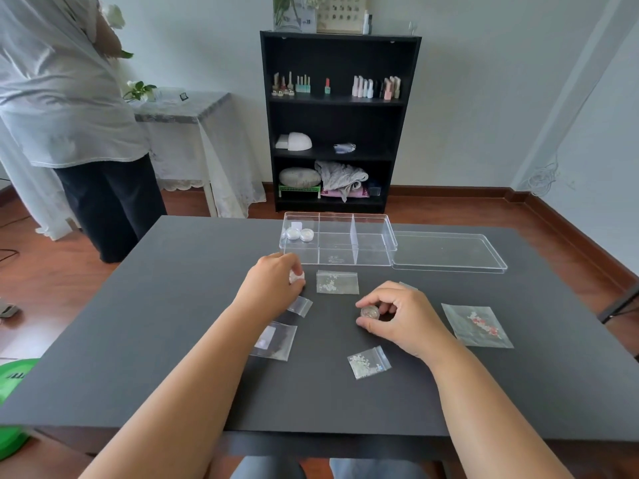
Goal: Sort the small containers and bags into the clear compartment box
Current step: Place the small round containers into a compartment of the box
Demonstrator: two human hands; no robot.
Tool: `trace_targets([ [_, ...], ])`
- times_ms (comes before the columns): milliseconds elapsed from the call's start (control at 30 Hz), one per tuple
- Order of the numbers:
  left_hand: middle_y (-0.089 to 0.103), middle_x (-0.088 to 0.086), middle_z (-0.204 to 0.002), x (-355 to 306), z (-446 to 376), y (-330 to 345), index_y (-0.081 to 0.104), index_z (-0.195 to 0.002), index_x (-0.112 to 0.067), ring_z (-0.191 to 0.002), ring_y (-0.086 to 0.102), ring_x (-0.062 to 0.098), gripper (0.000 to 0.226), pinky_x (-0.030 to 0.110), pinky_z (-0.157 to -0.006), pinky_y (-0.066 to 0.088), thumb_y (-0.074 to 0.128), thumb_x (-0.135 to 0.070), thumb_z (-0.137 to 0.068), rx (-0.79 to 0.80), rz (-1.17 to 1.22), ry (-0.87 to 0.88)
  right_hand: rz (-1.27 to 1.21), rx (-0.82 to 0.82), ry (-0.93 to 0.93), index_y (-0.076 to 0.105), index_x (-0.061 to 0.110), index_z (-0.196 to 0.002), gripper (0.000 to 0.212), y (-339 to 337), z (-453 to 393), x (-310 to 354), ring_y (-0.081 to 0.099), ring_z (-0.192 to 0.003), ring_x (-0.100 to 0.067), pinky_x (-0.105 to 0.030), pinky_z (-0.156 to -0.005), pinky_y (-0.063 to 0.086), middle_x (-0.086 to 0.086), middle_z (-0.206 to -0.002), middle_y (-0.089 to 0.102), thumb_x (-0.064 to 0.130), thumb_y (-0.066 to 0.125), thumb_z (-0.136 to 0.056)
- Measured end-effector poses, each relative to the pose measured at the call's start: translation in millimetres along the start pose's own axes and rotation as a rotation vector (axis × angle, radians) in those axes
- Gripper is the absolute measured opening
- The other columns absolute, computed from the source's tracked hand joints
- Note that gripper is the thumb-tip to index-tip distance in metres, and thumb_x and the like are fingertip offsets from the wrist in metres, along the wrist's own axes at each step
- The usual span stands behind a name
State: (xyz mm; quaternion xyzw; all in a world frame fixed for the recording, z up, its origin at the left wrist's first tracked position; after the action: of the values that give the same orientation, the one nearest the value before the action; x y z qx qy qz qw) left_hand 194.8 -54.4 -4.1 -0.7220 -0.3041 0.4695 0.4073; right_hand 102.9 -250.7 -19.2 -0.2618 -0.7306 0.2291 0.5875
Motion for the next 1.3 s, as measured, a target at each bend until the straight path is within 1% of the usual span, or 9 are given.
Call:
trace_targets([
  [200, 0.057, -0.009, -0.094, -24.0, 2.1, -39.3, 0.058, -0.092, -0.023, -0.080, 0.057, 0.013, 0.017, 0.030, -0.069, 0.048, 0.068, -0.028, -0.079, -0.129, 0.081, 0.104, -0.013, -0.126, -0.035, 0.075, 0.027, -0.087, 0.022, -7.4, -3.6, 3.1, 0.052, -0.069, -0.003, -0.009, -0.064, 0.041, 0.014, -0.079, 0.061, 0.017, 0.086, -0.071],
  [333, 0.058, -0.010, -0.096, -30.8, -31.0, -70.7, 0.058, -0.097, -0.023, -0.081, 0.055, 0.013, 0.023, 0.028, -0.065, 0.042, 0.070, -0.032, -0.080, -0.203, 0.000, 0.134, 0.000, -0.174, -0.073, 0.073, 0.027, -0.082, 0.017, -9.6, -8.9, 3.9, 0.056, -0.073, -0.009, -0.012, -0.066, 0.044, 0.009, -0.083, 0.065, 0.022, 0.085, -0.072],
  [500, 0.065, -0.006, -0.098, -10.3, -82.8, -49.5, 0.060, -0.091, -0.026, -0.091, 0.058, 0.018, 0.015, 0.030, -0.067, 0.046, 0.066, -0.032, -0.079, 0.023, -0.192, 0.004, -0.017, -0.204, -0.081, 0.074, 0.024, -0.082, 0.015, -13.3, -9.6, 0.9, 0.057, -0.076, -0.012, -0.013, -0.066, 0.047, 0.009, -0.084, 0.066, 0.021, 0.085, -0.072],
  [600, 0.066, -0.004, -0.093, -11.7, -93.5, -29.8, 0.061, -0.084, -0.029, -0.093, 0.056, 0.020, 0.013, 0.030, -0.067, 0.044, 0.068, -0.038, -0.078, 0.149, -0.401, 0.016, -0.025, -0.207, -0.088, 0.074, 0.024, -0.081, 0.016, -13.1, -10.3, -0.8, 0.058, -0.075, -0.011, -0.009, -0.065, 0.044, 0.010, -0.084, 0.066, 0.020, 0.085, -0.071],
  [833, 0.063, -0.002, -0.092, -18.2, -108.3, -15.3, 0.070, -0.092, -0.026, -0.101, 0.050, 0.025, 0.031, 0.039, -0.086, 0.037, 0.074, -0.049, -0.072, 0.297, -0.677, 0.027, -0.033, -0.220, -0.100, 0.073, 0.024, -0.080, 0.017, -13.5, -10.7, -2.3, 0.057, -0.074, -0.012, -0.012, -0.065, 0.044, 0.010, -0.082, 0.066, 0.019, 0.086, -0.070],
  [933, 0.061, -0.004, -0.085, -22.1, -109.1, -9.4, 0.070, -0.091, -0.024, -0.099, 0.051, 0.023, 0.033, 0.037, -0.084, 0.037, 0.076, -0.049, -0.071, 0.333, -0.712, 0.040, -0.030, -0.220, -0.102, 0.072, 0.025, -0.081, 0.017, -14.0, -10.4, -1.9, 0.058, -0.075, -0.011, -0.013, -0.065, 0.045, 0.010, -0.083, 0.066, 0.020, 0.086, -0.071],
  [1067, 0.053, -0.006, -0.071, -21.3, -107.7, -9.3, 0.062, -0.074, -0.024, -0.093, 0.050, 0.023, 0.028, 0.036, -0.081, 0.035, 0.077, -0.047, -0.070, 0.349, -0.737, 0.017, -0.023, -0.219, -0.100, 0.071, 0.026, -0.080, 0.018, -15.3, -9.5, -0.8, 0.056, -0.074, -0.005, -0.008, -0.065, 0.042, 0.013, -0.082, 0.065, 0.021, 0.086, -0.071],
  [1167, 0.056, -0.003, -0.076, -19.4, -105.2, -12.5, 0.050, -0.061, -0.024, -0.089, 0.050, 0.023, 0.036, 0.037, -0.082, 0.034, 0.077, -0.046, -0.070, 0.345, -0.760, -0.018, -0.029, -0.214, -0.094, 0.072, 0.026, -0.080, 0.018, -15.3, -9.4, -1.0, 0.055, -0.074, -0.003, -0.008, -0.065, 0.042, 0.013, -0.082, 0.065, 0.021, 0.086, -0.071],
  [1300, 0.057, -0.001, -0.082, -20.9, -104.2, -13.2, 0.046, -0.060, -0.023, -0.089, 0.047, 0.023, 0.039, 0.037, -0.083, 0.033, 0.077, -0.043, -0.071, 0.320, -0.758, -0.012, -0.024, -0.213, -0.093, 0.072, 0.027, -0.080, 0.017, -14.9, -8.8, -1.6, 0.056, -0.074, -0.002, -0.008, -0.064, 0.043, 0.013, -0.081, 0.065, 0.022, 0.086, -0.071],
])
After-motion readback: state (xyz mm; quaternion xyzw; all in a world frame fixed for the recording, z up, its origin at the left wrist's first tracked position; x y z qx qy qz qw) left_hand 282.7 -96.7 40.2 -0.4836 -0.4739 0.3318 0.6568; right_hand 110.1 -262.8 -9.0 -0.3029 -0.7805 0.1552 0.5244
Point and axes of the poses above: each hand's wrist, its own z-axis away from the middle knuckle, its own y-axis out of the palm, x = y × z, the point moved 10 cm from there along -z, towards the middle knuckle
